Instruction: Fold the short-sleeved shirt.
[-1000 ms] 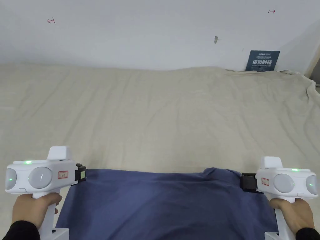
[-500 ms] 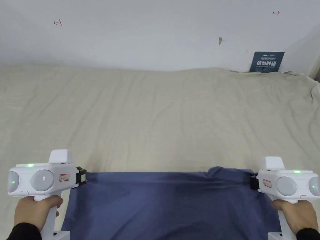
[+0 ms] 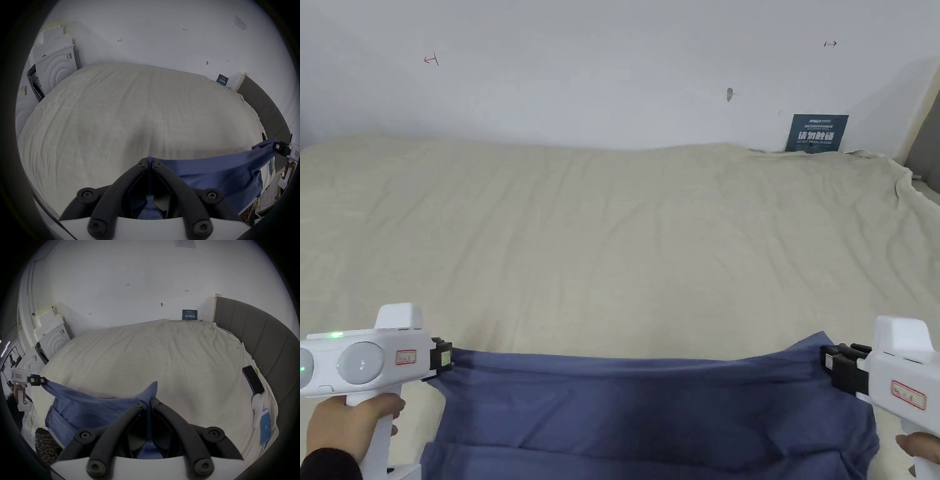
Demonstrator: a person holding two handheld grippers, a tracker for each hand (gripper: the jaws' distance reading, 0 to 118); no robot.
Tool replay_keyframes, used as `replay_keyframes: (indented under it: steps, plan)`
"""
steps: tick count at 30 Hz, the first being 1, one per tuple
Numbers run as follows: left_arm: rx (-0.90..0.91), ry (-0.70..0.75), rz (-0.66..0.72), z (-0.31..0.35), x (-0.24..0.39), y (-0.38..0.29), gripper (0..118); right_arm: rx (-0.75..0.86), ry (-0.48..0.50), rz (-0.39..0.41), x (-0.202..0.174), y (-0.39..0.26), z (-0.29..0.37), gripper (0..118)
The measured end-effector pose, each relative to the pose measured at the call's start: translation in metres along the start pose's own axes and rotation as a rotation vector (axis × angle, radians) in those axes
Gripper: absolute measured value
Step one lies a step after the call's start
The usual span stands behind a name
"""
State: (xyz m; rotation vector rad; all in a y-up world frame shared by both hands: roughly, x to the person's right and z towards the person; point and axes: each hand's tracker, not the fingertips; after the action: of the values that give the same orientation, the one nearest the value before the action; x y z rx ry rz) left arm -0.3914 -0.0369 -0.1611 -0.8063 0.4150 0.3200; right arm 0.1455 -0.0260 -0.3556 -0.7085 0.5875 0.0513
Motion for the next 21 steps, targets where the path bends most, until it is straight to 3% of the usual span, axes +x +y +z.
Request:
replay_keyframes:
  steps: [8, 21]
  plan:
    - [-0.028, -0.009, -0.002, 0.035, -0.007, -0.064, 1, -0.028, 0.027, -0.092, 0.000, -0.072, 0.054, 3]
    - [-0.166, 0.063, -0.048, 0.015, -0.011, -0.164, 1, -0.197, -0.072, -0.187, 0.014, -0.177, 0.035, 3]
